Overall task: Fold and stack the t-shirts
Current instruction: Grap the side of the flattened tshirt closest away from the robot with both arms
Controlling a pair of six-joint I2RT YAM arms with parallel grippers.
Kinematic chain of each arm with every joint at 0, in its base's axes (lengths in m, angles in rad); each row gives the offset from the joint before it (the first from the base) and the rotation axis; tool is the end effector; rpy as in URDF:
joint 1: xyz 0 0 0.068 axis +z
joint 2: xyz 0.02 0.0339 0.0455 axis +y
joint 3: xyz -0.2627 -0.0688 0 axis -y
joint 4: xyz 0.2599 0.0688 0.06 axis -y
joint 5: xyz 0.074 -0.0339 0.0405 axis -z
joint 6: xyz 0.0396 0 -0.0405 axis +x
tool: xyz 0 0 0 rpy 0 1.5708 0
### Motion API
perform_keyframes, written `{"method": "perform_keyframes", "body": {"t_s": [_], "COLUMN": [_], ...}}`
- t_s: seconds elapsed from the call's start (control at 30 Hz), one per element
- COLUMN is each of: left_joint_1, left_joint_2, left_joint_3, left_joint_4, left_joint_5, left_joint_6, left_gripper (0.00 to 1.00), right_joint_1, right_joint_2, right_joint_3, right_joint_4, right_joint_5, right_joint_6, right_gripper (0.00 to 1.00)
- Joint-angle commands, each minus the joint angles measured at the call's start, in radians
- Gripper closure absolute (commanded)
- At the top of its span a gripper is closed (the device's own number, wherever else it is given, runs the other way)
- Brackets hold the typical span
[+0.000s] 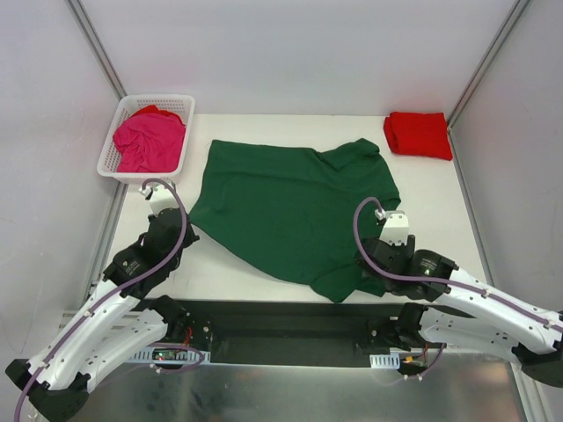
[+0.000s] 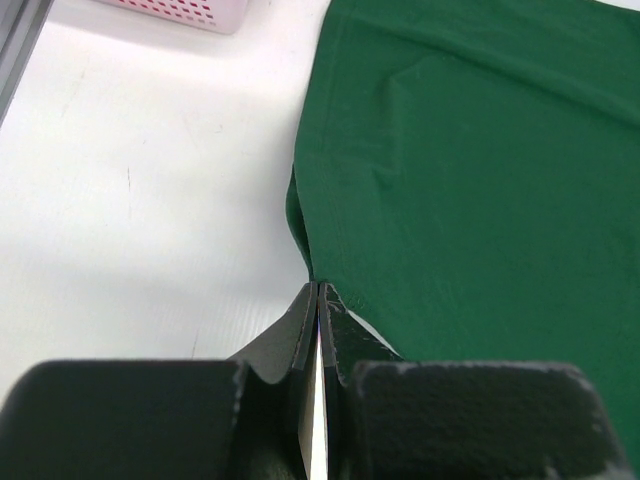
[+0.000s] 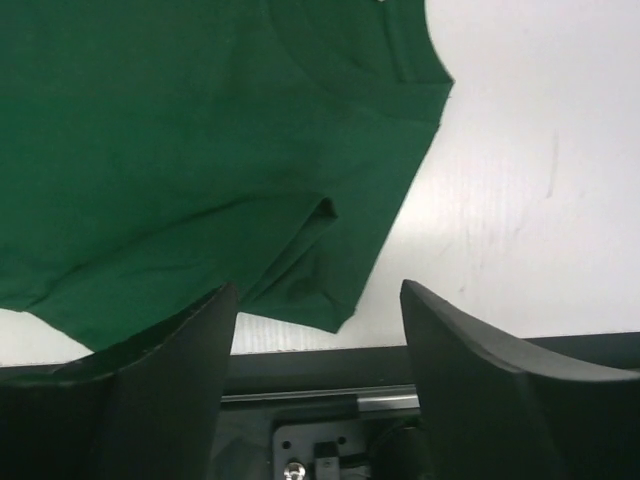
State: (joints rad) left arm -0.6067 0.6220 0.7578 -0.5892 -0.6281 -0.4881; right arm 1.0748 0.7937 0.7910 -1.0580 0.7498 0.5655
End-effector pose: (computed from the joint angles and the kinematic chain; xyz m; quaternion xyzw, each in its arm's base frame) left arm 0.1375 -0.0671 0.3147 -0.1157 0.8148 -0.0387 0.5668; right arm 0.0933 0.1157 0.2702 -0.1374 0.8947 -0.0700 0.4192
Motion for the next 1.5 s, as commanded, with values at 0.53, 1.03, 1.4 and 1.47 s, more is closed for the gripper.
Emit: {"method": "perform_keyframes", "body": {"t_s": [0.53, 1.03, 1.4, 1.47], "left_joint_1": [0.008, 0.008, 0.008, 0.008], "left_joint_2": [-0.008, -0.008, -0.025, -0.027], "left_joint_3": [-0.031, -0.025, -0.021, -0.023], "left_joint_4": [-0.006, -0.008, -0.008, -0.009], "left_joint_5": [0.016, 0.016, 0.016, 0.018], "left_joint_6": [-0.037, -0.035, -0.027, -0.027], "left_gripper": [1.00, 1.00, 1.00, 1.00], "right_joint_1": [-0.168, -0.262, -0.294, -0.299], "right_joint_2": [0.102, 0.099, 0.121, 0.127], "right_joint_3": [-0.180, -0.236, -0.289, -0.289], "right_joint_4": [0.343, 0.391, 0.460, 0.470], "right_joint_5": [-0.132, -0.193, -0.219, -0.222], "right_joint_6": [0.088, 0.031, 0.014, 0.008], "right_gripper": [0.26, 0.28, 0.32, 0.34]}}
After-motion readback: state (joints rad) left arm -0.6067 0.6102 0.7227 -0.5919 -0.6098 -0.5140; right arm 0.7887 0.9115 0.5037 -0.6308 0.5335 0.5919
